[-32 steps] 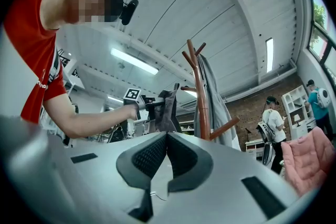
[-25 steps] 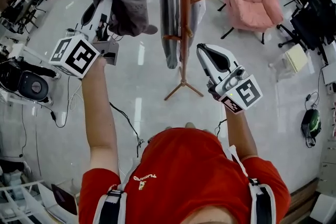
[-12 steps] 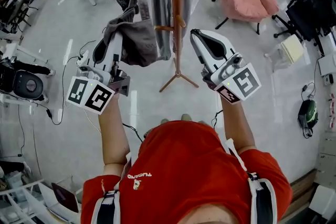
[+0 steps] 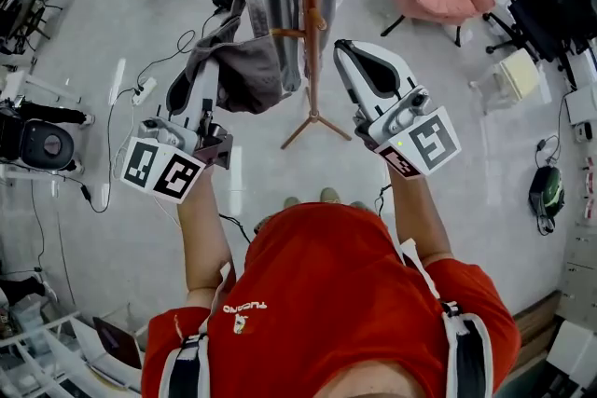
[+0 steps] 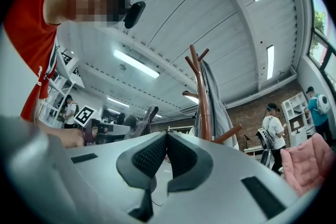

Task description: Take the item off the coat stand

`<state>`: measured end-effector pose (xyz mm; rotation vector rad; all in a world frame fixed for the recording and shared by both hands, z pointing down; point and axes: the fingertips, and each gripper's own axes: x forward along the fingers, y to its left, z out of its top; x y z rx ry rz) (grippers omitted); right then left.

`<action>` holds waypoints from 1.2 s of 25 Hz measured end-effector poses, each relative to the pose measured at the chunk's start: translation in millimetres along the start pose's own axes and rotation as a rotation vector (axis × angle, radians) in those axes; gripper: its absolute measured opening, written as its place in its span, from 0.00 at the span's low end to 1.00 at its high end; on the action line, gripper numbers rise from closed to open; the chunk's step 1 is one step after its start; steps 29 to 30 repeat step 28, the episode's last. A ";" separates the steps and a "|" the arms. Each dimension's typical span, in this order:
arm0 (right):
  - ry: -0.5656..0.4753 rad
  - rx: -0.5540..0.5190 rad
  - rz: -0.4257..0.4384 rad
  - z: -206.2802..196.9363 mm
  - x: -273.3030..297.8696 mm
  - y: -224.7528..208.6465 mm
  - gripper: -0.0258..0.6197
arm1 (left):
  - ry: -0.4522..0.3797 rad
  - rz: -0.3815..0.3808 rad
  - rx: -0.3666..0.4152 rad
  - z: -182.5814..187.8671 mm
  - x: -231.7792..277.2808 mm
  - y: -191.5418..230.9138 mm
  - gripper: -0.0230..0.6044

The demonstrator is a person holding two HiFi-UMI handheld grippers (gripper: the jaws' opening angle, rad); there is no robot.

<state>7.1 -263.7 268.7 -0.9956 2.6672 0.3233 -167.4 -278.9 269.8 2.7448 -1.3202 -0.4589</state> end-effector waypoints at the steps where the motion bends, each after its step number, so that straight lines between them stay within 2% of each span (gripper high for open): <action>1: 0.001 0.000 -0.001 -0.7 0.0 -0.1 0.07 | 0.001 -0.002 0.000 -1.0 0.0 -0.5 0.07; 30: 0.010 0.012 -0.011 -5.5 -10.1 -2.7 0.07 | 0.010 -0.006 -0.005 -9.7 0.3 -1.8 0.07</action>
